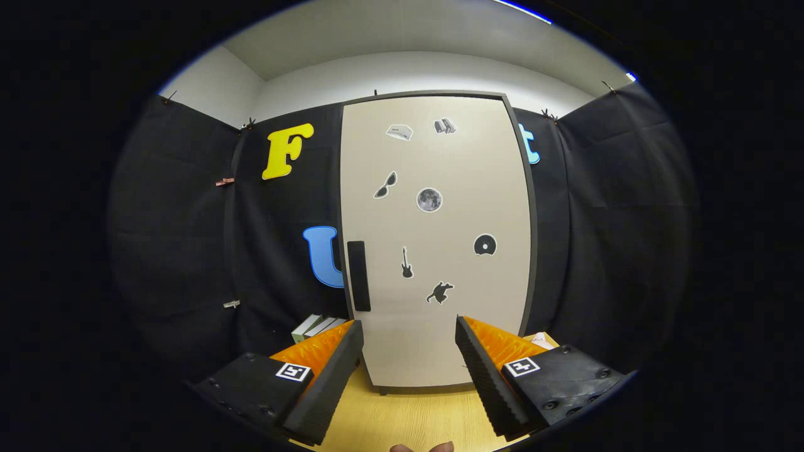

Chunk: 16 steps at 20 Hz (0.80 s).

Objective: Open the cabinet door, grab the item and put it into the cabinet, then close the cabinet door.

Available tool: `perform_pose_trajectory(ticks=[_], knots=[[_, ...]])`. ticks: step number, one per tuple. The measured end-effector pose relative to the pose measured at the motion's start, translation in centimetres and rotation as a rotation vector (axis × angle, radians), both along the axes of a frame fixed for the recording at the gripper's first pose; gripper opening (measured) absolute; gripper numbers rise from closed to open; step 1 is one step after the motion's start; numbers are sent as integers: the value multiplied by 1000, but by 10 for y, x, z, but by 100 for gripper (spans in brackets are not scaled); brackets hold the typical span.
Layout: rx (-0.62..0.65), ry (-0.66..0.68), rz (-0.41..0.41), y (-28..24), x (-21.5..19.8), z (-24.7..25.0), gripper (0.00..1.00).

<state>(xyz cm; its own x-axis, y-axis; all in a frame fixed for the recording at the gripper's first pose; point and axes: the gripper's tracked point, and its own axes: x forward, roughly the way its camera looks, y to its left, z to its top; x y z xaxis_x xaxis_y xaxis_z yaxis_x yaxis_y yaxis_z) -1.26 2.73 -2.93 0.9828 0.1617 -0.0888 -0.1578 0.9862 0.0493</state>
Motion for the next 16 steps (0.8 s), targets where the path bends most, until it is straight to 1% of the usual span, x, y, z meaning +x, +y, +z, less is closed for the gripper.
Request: perform_pose_trajectory(ticks=[16], knots=[[-17,-8,1,2,4,2,96]])
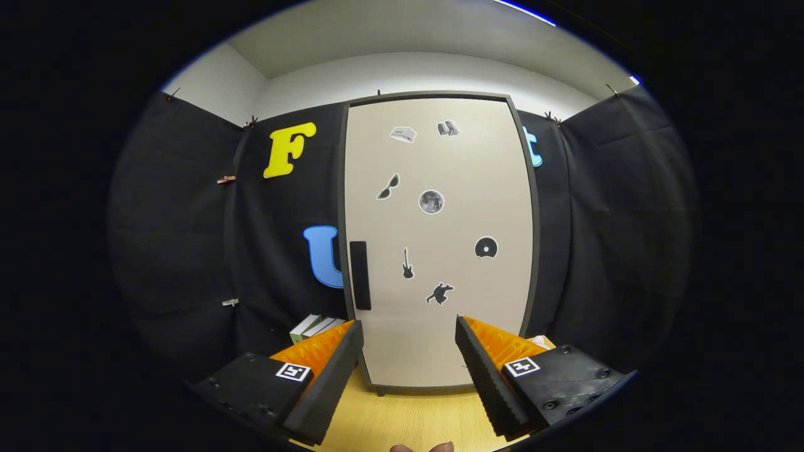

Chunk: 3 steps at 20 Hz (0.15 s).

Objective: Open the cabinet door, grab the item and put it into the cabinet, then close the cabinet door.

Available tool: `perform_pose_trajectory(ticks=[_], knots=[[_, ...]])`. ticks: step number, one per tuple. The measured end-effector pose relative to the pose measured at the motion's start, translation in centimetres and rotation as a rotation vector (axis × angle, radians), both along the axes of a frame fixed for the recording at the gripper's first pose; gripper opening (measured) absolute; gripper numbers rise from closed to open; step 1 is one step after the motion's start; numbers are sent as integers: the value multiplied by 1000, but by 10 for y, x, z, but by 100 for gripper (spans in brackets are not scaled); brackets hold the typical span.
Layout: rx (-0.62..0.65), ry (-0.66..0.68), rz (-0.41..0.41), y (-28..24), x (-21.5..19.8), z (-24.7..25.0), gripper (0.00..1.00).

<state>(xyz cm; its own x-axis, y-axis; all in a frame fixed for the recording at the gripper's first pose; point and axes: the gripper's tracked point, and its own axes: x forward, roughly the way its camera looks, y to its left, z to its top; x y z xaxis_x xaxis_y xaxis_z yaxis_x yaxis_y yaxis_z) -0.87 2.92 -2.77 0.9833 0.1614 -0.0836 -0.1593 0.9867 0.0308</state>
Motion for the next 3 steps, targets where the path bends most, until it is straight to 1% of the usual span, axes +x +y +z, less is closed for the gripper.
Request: perform_pose_trajectory(ticks=[3], knots=[[0,0,-4,-2,0,-1,96]])
